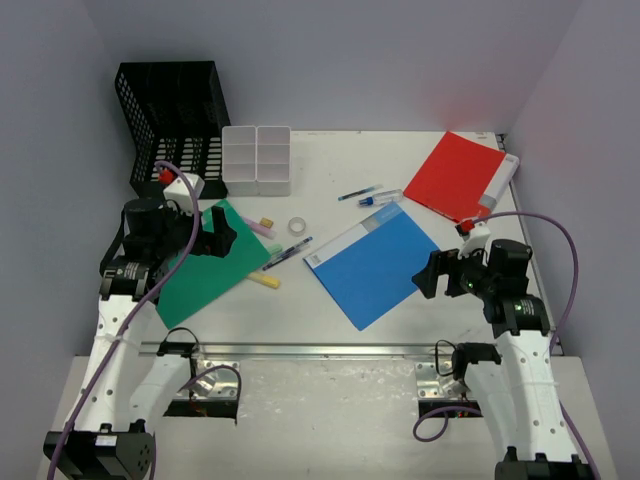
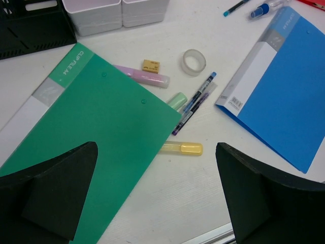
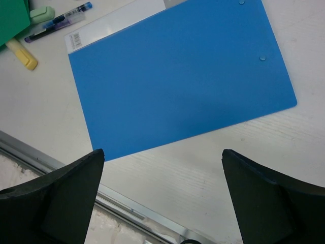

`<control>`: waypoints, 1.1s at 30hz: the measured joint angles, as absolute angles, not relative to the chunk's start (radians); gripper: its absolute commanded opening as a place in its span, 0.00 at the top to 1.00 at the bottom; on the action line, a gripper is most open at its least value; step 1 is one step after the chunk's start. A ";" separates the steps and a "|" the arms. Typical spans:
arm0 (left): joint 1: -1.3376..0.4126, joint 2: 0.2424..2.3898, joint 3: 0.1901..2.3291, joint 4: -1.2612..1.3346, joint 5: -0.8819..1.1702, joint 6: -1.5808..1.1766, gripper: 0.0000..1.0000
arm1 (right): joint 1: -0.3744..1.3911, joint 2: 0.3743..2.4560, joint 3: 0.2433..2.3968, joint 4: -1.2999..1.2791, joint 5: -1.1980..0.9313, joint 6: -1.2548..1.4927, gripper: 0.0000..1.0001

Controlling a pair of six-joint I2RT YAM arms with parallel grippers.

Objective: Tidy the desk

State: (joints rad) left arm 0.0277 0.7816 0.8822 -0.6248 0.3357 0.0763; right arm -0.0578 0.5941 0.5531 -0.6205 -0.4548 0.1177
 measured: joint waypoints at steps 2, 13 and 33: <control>0.028 0.778 0.882 -0.625 0.340 0.078 0.00 | -0.058 0.598 0.553 -0.620 -0.456 0.118 0.01; 0.028 0.779 0.869 -0.623 0.348 0.082 0.00 | -0.042 0.859 0.673 -0.619 -0.600 0.182 0.09; 0.028 0.761 0.843 -0.583 0.208 0.035 0.00 | 0.455 1.656 1.150 -0.154 -0.724 0.661 0.27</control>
